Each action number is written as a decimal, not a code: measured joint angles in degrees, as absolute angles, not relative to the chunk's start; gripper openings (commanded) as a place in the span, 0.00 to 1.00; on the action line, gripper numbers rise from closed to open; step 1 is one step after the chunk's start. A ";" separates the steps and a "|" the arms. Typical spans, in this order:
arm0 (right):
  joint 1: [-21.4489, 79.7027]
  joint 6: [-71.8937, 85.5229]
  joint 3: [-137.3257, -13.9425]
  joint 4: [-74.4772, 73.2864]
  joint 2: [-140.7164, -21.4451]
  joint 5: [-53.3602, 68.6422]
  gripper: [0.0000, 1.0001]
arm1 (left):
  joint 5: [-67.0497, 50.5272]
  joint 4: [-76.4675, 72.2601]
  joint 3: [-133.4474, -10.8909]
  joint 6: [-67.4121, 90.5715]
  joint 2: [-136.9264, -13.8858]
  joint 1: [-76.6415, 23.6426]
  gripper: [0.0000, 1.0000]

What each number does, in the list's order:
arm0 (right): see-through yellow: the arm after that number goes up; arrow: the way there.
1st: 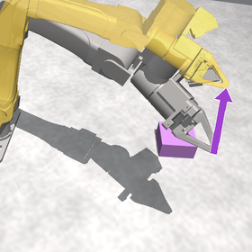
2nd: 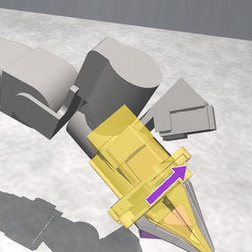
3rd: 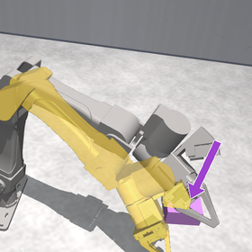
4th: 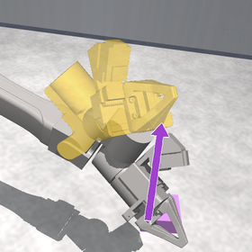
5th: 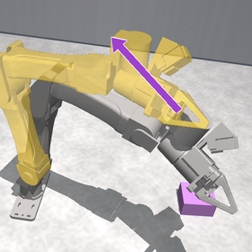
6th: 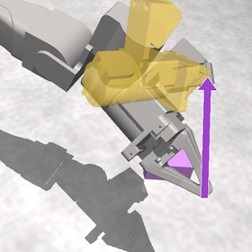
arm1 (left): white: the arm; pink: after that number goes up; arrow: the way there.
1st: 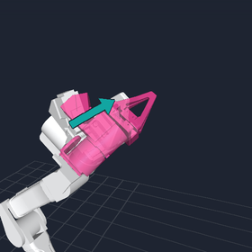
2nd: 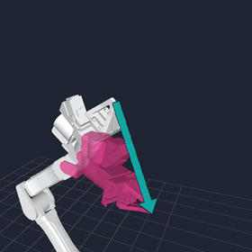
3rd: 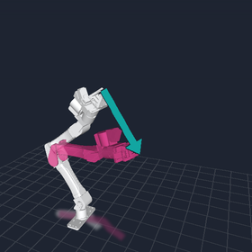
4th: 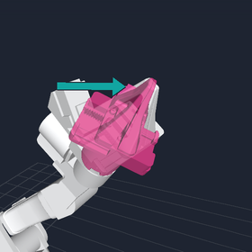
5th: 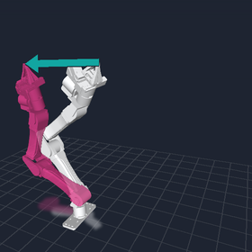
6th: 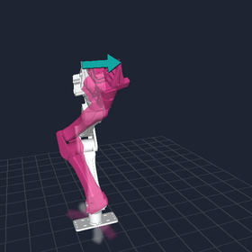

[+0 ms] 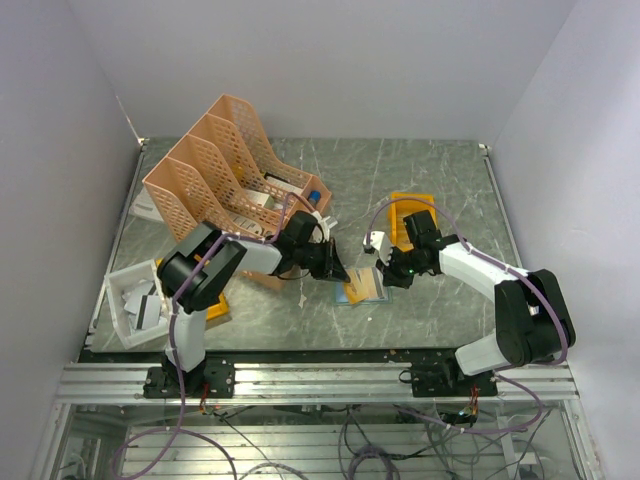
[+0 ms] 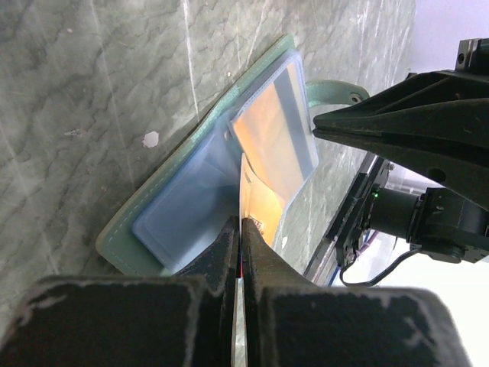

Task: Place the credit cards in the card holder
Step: Insert the credit card into the card holder.

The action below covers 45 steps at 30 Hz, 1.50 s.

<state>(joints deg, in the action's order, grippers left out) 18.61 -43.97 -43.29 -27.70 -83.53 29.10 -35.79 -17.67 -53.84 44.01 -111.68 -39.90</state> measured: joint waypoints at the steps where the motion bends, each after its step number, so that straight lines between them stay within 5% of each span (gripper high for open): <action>1: 18.63 -43.99 -43.29 -27.73 -83.53 29.10 0.00 | -35.99 -17.67 -54.06 43.99 -111.81 -39.90 0.07; 45: 18.79 -44.40 -43.29 -27.97 -83.53 29.08 0.00 | -38.63 -3.18 -65.49 40.27 -117.23 -40.58 0.12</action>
<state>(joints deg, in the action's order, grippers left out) 18.79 -44.40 -43.29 -27.97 -83.53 29.08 -38.63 -3.18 -65.49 40.27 -117.23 -40.58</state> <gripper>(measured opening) 0.006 0.115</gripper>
